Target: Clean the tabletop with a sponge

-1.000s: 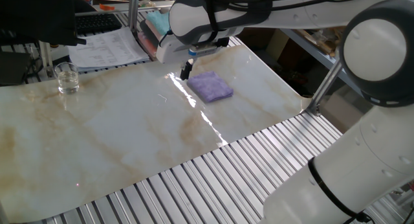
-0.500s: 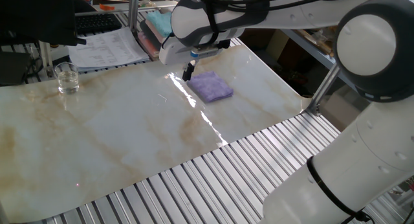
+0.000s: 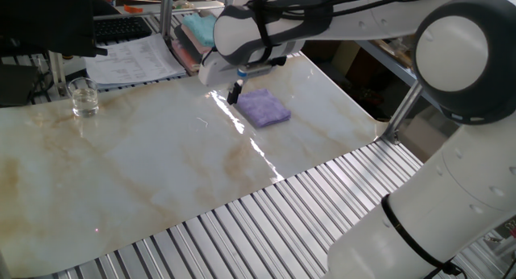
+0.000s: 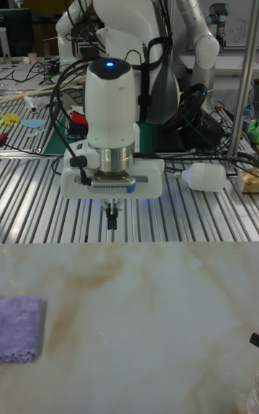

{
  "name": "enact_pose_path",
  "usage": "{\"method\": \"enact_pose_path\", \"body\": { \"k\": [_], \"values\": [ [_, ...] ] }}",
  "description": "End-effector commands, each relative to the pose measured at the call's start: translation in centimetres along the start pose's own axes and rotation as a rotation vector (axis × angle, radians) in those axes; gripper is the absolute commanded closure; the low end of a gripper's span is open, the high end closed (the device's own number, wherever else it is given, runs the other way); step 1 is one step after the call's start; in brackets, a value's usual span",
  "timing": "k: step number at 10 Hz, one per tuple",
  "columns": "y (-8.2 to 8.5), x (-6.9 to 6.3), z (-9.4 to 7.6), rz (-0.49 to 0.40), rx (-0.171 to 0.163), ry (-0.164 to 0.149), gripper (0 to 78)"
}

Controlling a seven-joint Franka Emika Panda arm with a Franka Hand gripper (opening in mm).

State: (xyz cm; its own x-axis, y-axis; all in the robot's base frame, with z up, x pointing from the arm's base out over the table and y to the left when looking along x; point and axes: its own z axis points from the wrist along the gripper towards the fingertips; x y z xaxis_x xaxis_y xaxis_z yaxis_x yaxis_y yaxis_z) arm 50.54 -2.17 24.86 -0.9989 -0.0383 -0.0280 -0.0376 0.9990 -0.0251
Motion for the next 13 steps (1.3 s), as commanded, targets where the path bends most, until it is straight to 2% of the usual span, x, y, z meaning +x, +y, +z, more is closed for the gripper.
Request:
{"method": "enact_pose_path", "body": {
  "k": [1, 4, 7, 13],
  "values": [
    [-0.1, 0.0, 0.1, 0.001, 0.001, -0.006, 77.6],
    [-0.1, 0.1, 0.4, 0.007, 0.002, -0.009, 77.6],
    [0.0, 0.2, 2.3, 0.046, 0.0, -0.013, 77.6],
    [0.1, 0.4, 2.4, 0.045, 0.001, -0.011, 77.6]
  ]
}}
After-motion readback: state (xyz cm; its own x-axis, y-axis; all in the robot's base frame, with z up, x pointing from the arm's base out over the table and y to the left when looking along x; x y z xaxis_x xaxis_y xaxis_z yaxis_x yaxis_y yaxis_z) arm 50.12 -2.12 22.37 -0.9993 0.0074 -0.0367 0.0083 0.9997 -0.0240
